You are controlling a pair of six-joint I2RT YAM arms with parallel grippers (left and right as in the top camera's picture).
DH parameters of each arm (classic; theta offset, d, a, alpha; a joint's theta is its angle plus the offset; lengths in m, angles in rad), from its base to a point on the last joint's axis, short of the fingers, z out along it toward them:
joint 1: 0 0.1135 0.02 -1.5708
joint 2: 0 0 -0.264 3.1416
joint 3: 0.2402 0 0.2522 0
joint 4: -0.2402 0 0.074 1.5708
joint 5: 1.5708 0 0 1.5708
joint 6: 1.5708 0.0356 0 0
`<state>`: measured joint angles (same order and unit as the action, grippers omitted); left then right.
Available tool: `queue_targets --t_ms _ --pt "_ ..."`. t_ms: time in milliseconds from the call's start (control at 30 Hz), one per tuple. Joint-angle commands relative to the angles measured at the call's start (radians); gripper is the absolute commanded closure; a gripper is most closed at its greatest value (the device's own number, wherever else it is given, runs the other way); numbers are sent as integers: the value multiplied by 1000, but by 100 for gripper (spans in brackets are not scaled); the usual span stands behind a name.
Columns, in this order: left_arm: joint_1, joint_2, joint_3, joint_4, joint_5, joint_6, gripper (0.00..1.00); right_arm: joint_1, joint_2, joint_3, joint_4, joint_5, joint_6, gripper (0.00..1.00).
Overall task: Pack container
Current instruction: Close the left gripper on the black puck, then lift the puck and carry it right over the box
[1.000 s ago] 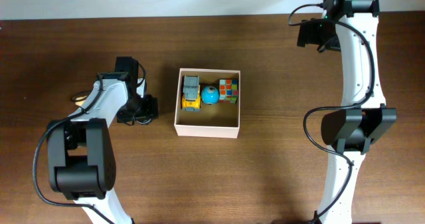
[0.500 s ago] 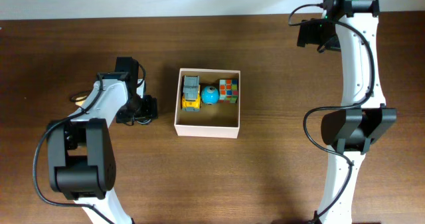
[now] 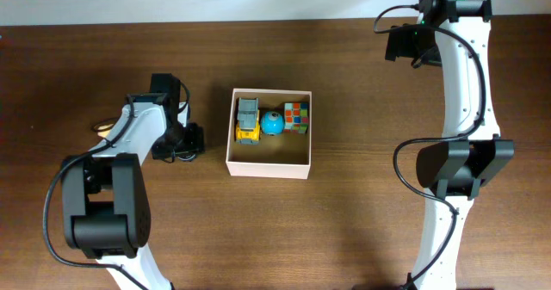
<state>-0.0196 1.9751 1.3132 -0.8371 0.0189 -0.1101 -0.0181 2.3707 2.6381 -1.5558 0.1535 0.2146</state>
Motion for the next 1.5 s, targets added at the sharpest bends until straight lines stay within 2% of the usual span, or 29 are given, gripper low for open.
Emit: queue_targets --t_ms 0,467,700,1100,1467 --pt "-18 7 14 3 14 -10 26 -3 -8 -3 0 13 11 1" --pt "-39 7 14 7 10 -10 37 -3 -8 -3 0 13 11 1" --pt "-39 7 14 6 10 -10 52 -3 -8 -3 0 13 11 1" --pt "-39 7 44 -33 10 -10 54 -3 -8 -3 0 13 11 1" --pt "-39 7 297 -203 -9 -10 54 -3 -8 -3 0 13 11 1"
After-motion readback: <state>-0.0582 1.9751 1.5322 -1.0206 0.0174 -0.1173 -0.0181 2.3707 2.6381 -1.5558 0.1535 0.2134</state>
